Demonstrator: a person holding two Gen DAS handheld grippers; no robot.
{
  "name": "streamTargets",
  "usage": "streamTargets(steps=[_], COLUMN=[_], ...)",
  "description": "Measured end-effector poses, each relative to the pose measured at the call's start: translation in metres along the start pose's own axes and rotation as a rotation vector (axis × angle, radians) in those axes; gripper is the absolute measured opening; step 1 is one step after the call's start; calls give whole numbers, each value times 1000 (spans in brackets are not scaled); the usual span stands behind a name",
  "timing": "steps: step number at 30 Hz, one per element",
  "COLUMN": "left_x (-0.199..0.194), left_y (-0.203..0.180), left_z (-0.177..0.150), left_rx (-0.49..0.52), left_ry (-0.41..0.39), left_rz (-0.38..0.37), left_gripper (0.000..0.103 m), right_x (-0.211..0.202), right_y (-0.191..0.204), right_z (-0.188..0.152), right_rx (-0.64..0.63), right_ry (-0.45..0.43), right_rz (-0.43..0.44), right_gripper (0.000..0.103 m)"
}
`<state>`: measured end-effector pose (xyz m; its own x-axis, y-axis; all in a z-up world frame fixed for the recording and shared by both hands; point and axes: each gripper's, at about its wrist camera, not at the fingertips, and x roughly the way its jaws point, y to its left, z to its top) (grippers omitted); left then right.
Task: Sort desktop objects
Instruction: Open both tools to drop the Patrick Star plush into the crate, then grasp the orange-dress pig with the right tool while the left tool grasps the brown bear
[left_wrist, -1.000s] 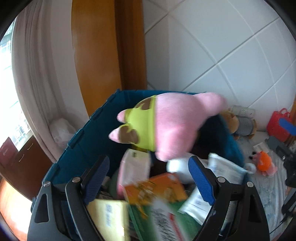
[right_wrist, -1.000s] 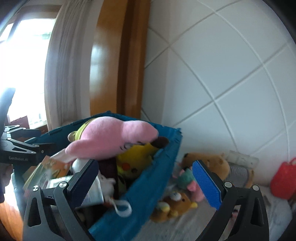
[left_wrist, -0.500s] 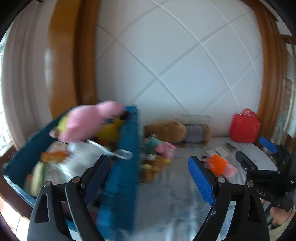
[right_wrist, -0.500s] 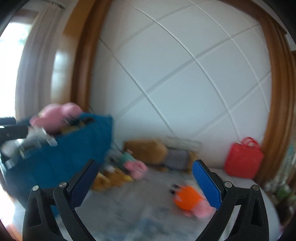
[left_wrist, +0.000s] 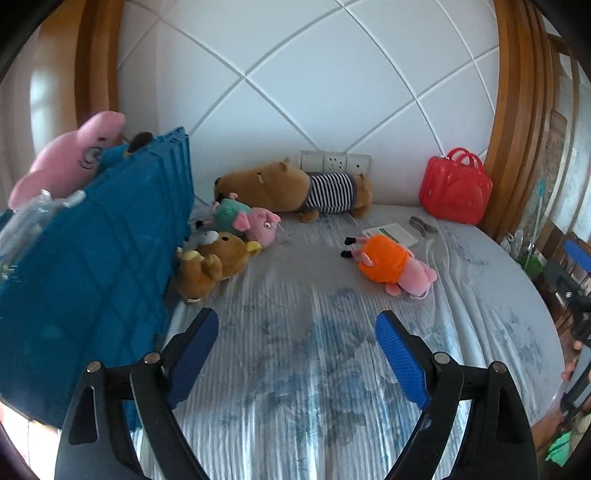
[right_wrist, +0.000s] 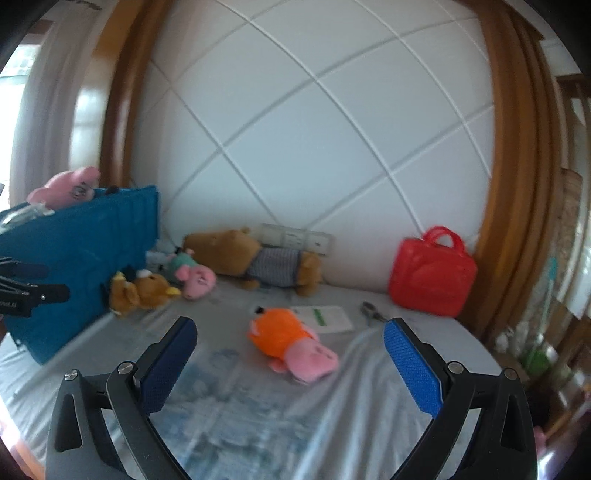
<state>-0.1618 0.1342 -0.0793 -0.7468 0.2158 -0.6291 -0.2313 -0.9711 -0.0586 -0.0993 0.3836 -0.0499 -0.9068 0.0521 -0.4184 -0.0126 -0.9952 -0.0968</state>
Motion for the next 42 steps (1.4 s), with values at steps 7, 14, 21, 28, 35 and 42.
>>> streamTargets(steps=[7, 14, 21, 28, 35, 42], left_x=[52, 108, 173, 256, 331, 375], left_y=[-1, -19, -53, -92, -125, -136], left_z=[-3, 3, 25, 46, 53, 49], left_rx=[15, 71, 114, 140, 216, 338], left_ry=[108, 193, 208, 234, 311, 328], left_rz=[-60, -108, -111, -146, -197, -189], left_gripper=[88, 88, 88, 88, 88, 88], right_x=[18, 60, 137, 219, 283, 325], right_y=[-35, -43, -64, -85, -94, -86], right_z=[-30, -53, -65, -76, -92, -101], right_rx=[95, 178, 220, 249, 237, 201], right_ry=[112, 207, 300, 401, 469, 501], right_rz=[-18, 17, 50, 77, 101, 127], right_gripper=[103, 103, 103, 103, 103, 103])
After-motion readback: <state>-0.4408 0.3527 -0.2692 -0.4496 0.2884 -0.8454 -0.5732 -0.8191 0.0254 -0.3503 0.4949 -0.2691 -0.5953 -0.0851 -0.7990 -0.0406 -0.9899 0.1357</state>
